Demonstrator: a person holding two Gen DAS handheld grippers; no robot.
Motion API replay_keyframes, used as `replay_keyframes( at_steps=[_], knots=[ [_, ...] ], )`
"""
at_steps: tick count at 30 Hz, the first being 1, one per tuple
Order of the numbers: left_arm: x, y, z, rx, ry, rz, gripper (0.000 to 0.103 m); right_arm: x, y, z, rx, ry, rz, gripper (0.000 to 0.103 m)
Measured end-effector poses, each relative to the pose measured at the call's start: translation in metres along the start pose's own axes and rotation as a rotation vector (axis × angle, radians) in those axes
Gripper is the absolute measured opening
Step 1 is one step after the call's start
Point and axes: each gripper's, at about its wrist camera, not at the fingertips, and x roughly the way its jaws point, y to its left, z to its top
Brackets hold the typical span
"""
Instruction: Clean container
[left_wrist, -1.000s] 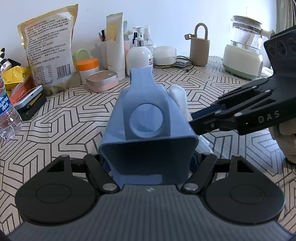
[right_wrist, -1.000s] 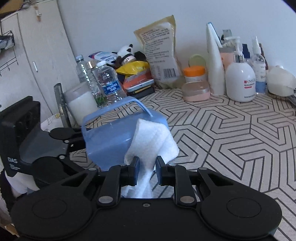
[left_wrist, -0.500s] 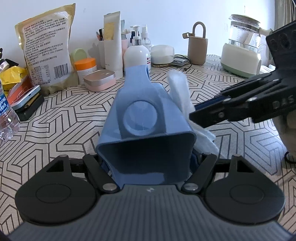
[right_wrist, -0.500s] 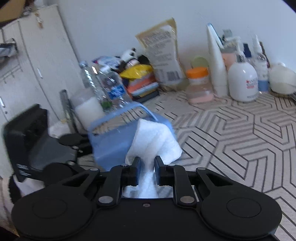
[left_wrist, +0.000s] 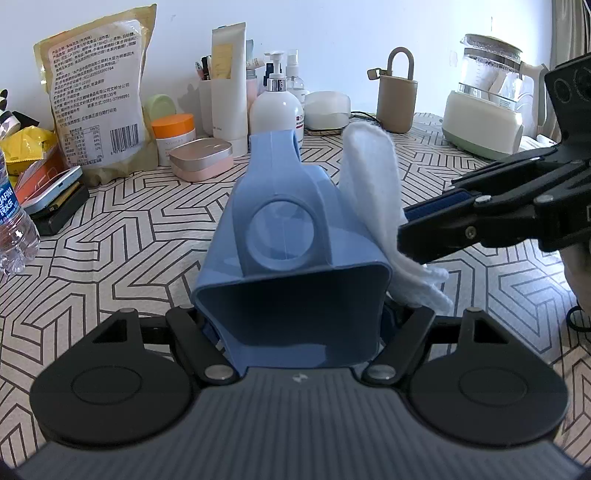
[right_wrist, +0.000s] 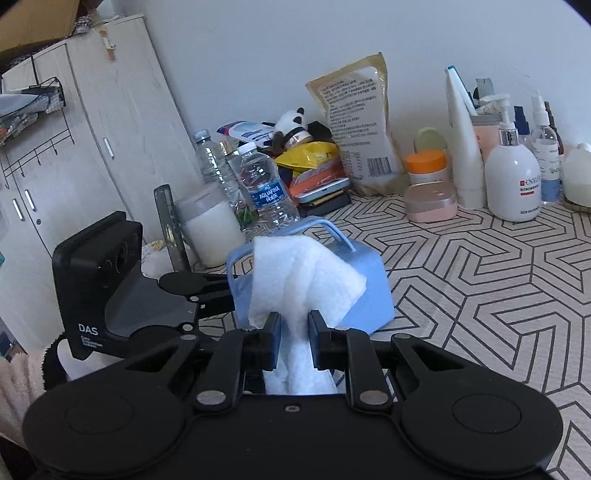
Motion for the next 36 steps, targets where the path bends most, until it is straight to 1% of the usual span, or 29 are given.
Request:
replay_keyframes(
  at_steps=[5, 15, 19, 23, 36],
  knots=[
    [0.0, -0.001, 0.0, 0.007, 0.002, 0.005, 0.076, 0.0, -0.007, 0.0, 0.027, -0.003, 0.006, 0.022],
    [0.001, -0.003, 0.001, 0.019, 0.002, 0.013, 0.075, 0.01, -0.028, -0.003, 0.098, 0.029, -0.058, 0.022],
    [0.001, -0.003, 0.0, 0.018, 0.002, 0.015, 0.075, 0.017, -0.032, -0.005, 0.107, 0.052, -0.086, 0.022],
    [0.001, -0.003, 0.0, 0.018, 0.002, 0.016, 0.075, 0.018, -0.031, -0.005, 0.105, 0.056, -0.09, 0.022],
    [0.001, -0.001, 0.0, 0.007, 0.001, 0.013, 0.076, 0.001, -0.007, 0.002, 0.04, -0.012, -0.009, 0.022]
  ],
)
